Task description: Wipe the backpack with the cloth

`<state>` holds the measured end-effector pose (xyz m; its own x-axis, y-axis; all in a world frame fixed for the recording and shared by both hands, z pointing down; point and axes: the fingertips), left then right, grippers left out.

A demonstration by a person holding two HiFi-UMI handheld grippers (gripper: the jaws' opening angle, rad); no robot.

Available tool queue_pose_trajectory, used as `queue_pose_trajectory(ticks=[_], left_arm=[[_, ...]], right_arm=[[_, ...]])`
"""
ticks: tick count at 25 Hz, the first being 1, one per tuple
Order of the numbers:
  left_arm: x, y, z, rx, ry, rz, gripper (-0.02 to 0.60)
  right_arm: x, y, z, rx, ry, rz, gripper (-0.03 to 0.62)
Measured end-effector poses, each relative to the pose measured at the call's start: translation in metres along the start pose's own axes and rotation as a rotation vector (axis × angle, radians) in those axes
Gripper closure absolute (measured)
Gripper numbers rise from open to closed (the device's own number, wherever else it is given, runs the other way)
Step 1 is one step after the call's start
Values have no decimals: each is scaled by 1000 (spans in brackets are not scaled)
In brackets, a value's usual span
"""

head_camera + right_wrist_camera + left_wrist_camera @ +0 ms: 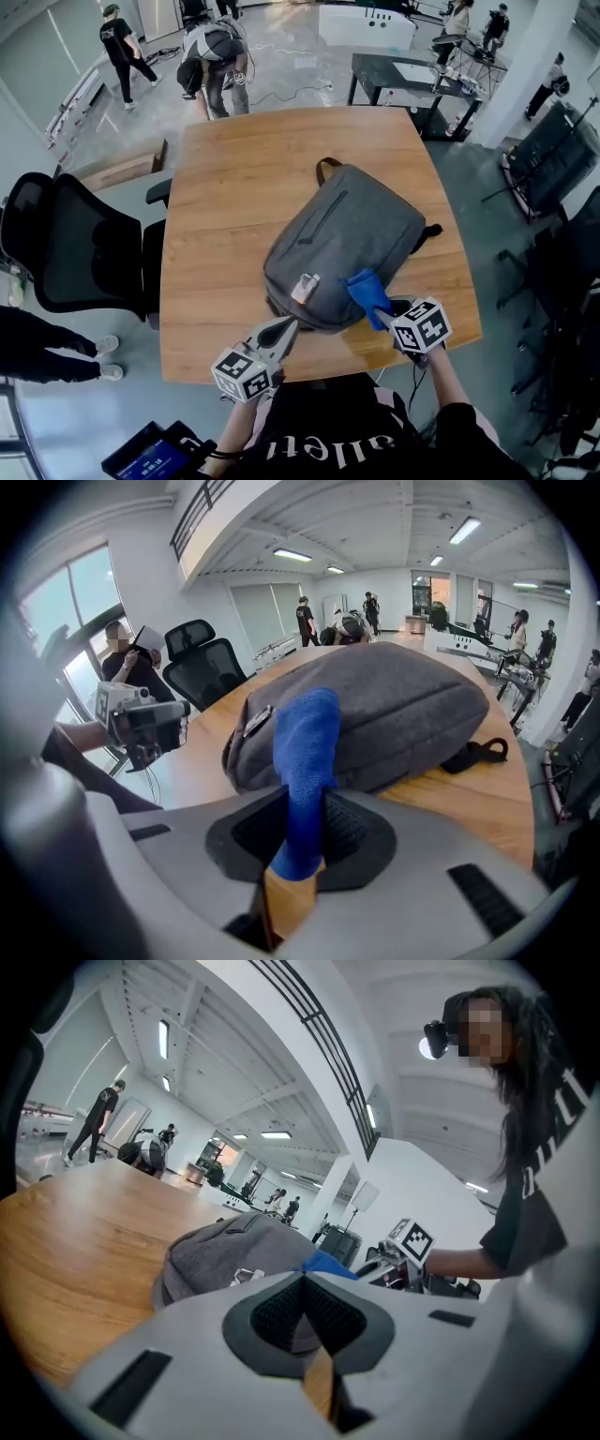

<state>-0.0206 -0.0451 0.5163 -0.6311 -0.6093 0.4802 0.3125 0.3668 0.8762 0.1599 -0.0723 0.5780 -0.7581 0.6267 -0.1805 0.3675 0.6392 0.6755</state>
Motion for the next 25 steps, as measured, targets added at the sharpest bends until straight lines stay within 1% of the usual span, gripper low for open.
queue_pose_trajectory(ticks=[3, 5, 6, 8, 12, 15, 17, 20, 22, 25], left_arm=[[-2, 2, -3, 3, 5, 0, 583], [-2, 3, -4, 3, 1, 2, 583], [-1, 3, -3, 2, -3, 3, 583], [1, 4, -3, -1, -15, 4, 583], [5, 2, 0, -13, -51, 7, 583], [7, 0, 2, -27, -70, 10, 584], [7, -2, 2, -36, -78, 8, 583], [9, -6, 5, -50, -93, 7, 583], [11, -7, 7, -59, -110, 9, 583], [16, -9, 10, -69, -135, 13, 584]], right_arm=[[-13, 17, 11, 36, 26, 0, 516], [-15, 12, 19, 26, 20, 12, 516], [-13, 4, 22, 10, 7, 23, 516], [-6, -25, 27, -34, -27, 63, 516], [11, -109, 14, -140, -95, 179, 516], [20, -168, -19, -202, -143, 196, 516], [19, -196, -48, -194, -150, 175, 516], [13, -221, -92, -138, -140, 127, 516], [7, -228, -115, -96, -135, 97, 516], [-2, -227, -134, -37, -121, 67, 516]])
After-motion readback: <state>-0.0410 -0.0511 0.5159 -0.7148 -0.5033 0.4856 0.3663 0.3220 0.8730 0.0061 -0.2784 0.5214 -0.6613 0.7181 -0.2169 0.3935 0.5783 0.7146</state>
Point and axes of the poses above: the fingertips, and each gripper's own axes: z backward along the fingers, x to its left, y out of its underside, and after that the axes turned 9 degrees about -x, right-handed
